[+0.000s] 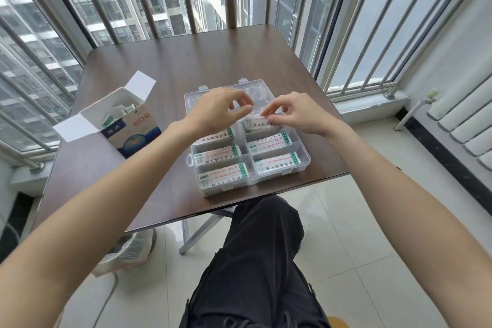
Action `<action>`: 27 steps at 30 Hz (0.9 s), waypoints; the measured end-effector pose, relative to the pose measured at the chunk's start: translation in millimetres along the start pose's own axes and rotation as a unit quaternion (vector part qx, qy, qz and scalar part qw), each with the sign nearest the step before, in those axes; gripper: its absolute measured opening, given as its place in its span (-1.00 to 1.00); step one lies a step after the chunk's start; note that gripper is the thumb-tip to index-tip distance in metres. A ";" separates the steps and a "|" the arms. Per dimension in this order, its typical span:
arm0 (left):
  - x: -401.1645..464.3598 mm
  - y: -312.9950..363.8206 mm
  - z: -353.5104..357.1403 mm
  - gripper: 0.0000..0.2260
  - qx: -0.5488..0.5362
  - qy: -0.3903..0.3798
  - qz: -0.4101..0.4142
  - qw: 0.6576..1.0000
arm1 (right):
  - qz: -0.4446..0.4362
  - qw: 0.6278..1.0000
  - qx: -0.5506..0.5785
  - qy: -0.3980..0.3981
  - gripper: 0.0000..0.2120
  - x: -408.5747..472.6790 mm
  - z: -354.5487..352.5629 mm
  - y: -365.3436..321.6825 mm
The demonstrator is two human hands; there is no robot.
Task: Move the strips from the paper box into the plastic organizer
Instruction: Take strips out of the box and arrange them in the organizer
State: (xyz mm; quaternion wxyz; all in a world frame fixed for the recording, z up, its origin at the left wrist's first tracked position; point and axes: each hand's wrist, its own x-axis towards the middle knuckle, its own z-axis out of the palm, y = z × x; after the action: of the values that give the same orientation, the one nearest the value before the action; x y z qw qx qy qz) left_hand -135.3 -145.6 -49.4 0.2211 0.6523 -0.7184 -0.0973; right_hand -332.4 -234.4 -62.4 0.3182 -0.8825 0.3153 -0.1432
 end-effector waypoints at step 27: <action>-4.8 10.8 5.8 -0.82 0.125 -0.046 0.046 0.990 | -0.010 0.976 -0.216 0.024 -0.85 -2.6 0.5 -1.1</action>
State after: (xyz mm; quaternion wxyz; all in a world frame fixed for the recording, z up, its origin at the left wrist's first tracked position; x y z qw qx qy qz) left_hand -147.3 -140.3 -50.8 0.1093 0.6360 -0.7635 -0.0264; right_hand -333.7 -231.8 -62.2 0.1115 -0.9297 0.3377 -0.0959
